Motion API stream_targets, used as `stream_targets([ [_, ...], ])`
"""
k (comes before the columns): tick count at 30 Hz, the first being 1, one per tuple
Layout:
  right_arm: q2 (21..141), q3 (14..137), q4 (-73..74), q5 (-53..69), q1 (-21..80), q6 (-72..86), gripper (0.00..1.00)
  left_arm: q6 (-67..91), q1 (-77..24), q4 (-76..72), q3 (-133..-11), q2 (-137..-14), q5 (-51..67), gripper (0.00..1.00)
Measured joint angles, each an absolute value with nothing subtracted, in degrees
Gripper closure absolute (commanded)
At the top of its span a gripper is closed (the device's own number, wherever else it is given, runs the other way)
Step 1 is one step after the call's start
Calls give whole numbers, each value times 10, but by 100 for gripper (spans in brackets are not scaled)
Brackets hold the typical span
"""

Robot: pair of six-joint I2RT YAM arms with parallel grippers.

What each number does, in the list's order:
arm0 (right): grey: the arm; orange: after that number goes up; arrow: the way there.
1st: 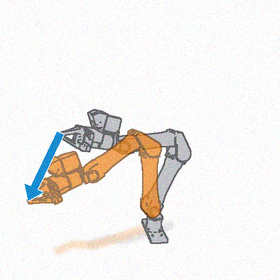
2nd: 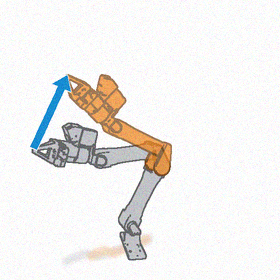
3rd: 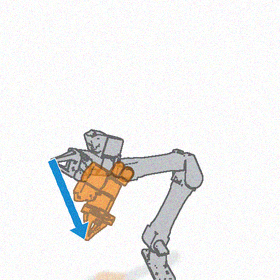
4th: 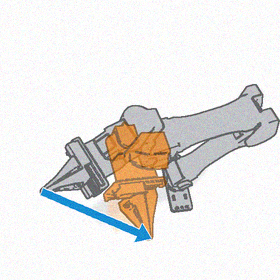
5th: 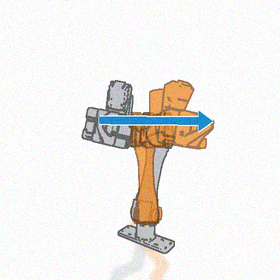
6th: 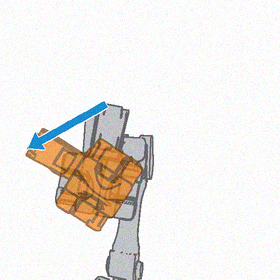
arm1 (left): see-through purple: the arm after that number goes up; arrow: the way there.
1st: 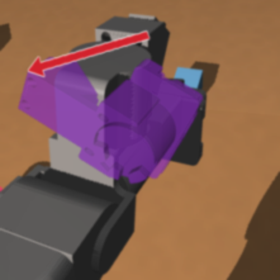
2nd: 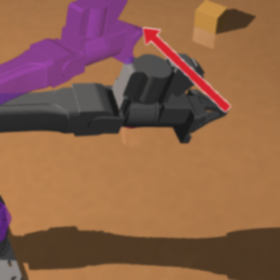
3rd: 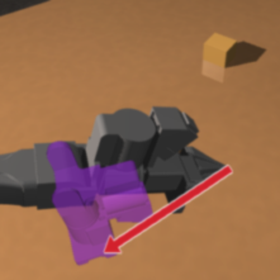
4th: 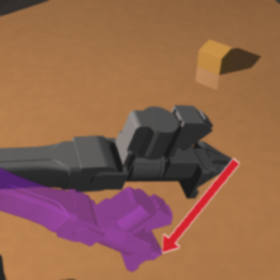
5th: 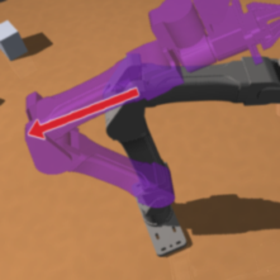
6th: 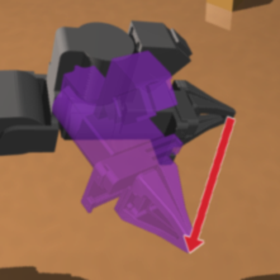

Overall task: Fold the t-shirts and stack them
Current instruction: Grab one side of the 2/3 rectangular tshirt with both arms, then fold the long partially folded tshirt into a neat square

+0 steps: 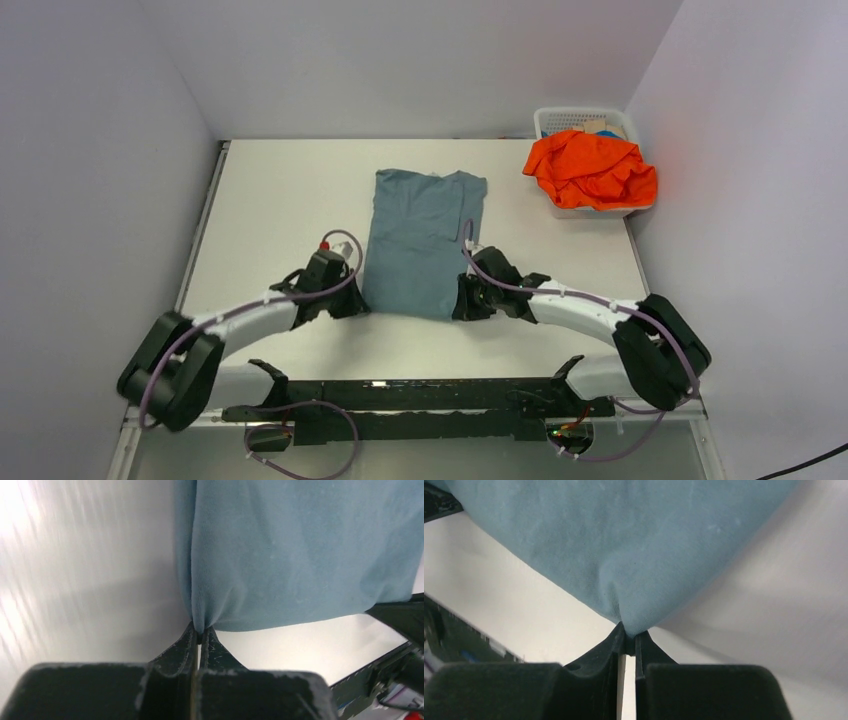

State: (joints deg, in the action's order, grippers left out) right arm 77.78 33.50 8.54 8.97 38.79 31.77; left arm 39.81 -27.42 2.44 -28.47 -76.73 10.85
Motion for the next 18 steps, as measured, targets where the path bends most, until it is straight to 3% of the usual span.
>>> stream_targets([
  [12,628,287,175,194,513,382,92,545,-433,297,-131,-324,37,100],
  [18,603,328,232,156,519,386,97,536,-440,324,-172,-254,22,100],
])
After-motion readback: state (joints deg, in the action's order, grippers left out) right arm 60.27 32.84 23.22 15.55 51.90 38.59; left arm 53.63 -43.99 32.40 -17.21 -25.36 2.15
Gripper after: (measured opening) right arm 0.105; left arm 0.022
